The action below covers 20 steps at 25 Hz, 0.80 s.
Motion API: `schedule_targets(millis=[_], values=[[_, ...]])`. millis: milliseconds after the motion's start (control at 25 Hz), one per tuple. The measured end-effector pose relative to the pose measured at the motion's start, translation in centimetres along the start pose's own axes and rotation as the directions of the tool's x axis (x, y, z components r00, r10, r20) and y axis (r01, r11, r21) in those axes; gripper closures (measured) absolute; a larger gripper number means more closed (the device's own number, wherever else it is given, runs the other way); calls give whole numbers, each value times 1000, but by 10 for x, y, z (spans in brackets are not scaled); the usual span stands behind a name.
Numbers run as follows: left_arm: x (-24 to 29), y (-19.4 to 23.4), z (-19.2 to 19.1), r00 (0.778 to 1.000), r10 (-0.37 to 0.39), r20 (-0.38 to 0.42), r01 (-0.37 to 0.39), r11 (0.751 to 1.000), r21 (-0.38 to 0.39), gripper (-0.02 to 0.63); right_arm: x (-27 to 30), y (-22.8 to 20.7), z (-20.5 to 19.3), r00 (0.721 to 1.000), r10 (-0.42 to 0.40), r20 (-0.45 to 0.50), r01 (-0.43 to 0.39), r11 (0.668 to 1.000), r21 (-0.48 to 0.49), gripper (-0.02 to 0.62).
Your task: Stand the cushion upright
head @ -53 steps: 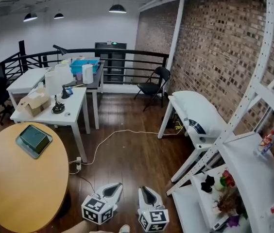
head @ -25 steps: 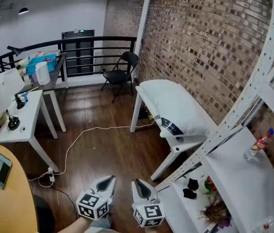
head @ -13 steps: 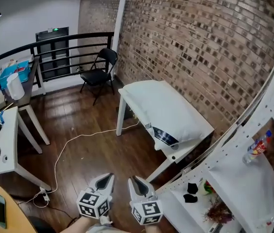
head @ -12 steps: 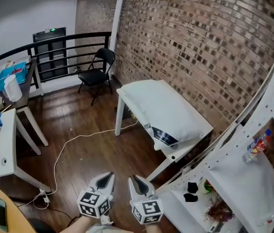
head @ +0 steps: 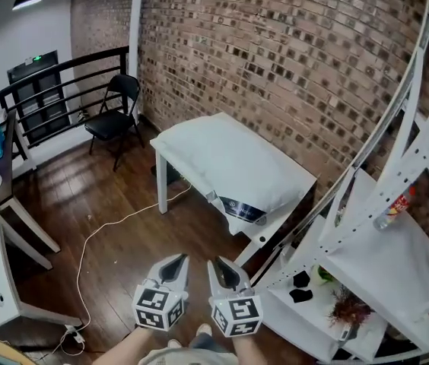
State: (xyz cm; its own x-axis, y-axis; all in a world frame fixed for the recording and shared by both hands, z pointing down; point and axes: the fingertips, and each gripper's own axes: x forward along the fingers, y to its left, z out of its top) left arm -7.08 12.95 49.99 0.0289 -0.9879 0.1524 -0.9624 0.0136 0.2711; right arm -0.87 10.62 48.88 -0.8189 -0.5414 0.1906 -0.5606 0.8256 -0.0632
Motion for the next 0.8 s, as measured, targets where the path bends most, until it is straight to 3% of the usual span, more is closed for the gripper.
schedule_targets(millis=[360,800], values=[[56,16,22,999,-48,-24,48,999,-4,606,53,-34,26,1000,-29,11,29,1000,-3,545],[167,47,52,996,-76,-53,77,997,25,597,139,-112,56,999,-15,32,15,1000,15,540]])
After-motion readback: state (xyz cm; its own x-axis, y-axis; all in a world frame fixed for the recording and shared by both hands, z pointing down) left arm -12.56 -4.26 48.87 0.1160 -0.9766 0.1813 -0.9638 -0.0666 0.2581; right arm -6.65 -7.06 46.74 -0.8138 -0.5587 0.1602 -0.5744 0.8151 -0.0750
